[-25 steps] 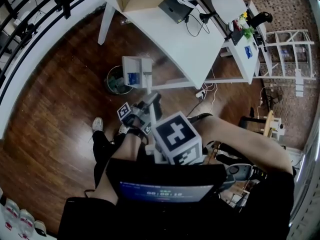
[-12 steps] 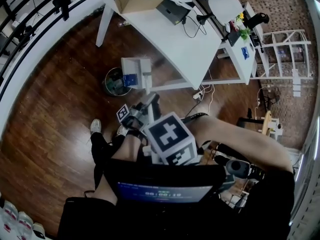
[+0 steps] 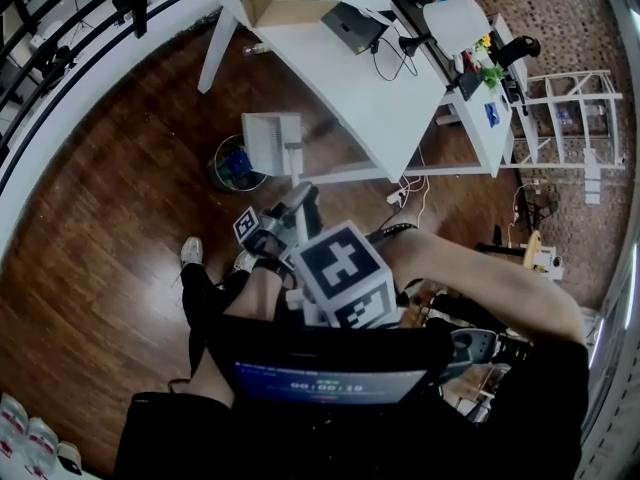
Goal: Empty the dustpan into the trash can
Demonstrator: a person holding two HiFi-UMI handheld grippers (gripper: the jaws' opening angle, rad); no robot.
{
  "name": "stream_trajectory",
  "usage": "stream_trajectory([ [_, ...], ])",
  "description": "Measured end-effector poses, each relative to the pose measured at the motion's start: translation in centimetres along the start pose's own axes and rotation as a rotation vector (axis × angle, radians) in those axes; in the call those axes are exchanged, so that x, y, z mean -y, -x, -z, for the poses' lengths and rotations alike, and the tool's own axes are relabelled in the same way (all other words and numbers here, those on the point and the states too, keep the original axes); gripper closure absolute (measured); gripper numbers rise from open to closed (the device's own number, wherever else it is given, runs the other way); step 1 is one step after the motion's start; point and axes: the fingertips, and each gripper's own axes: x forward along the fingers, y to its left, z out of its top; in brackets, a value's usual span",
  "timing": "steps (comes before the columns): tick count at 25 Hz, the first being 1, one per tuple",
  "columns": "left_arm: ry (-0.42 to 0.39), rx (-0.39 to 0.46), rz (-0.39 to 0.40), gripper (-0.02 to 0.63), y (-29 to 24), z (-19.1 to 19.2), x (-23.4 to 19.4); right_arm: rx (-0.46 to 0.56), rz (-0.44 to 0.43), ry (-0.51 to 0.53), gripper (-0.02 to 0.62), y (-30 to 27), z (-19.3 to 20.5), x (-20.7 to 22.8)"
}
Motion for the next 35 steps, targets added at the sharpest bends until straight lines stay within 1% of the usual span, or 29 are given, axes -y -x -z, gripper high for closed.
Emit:
stream_trajectory([
  [6,-0.011,0.01,0.001,0.537,0.4,-0.5,0.5,0.008,0.01,0.014,0.522,0.0,-0.3,0.0],
  [9,-0.028,0.011,-0.038,0.537,0.1,-0.3,0.7,0.057,0.028,0.032,0.523,0.8,-0.2,-0.2],
  [12,-0.058,0.005,-0.087,0.537,-0.1,-0.2,1.2,0.104,0.079,0.054,0.525,1.2,0.9,0.1],
  [17,-0.116,-0.016,-0.145,0.552,-0.6,0.5,2.3,0.275,0.169,0.125,0.528,1.7,1.4,-0.5],
  [21,-0.19,-0.035,-0.226,0.557,-0.9,1.3,2.8,0.405,0.226,0.189,0.529,1.7,1.9,-1.5],
  [25,-0.258,-0.049,-0.292,0.562,-1.3,2.1,2.6,0.534,0.262,0.268,0.529,1.5,3.1,-2.7],
  [30,-0.348,-0.057,-0.387,0.56,-1.4,3.8,1.8,0.717,0.295,0.328,0.529,0.7,4.9,-4.1],
  [35,-0.418,-0.046,-0.445,0.56,-1.0,4.9,1.6,0.83,0.301,0.423,0.528,0.2,6.7,-5.4],
])
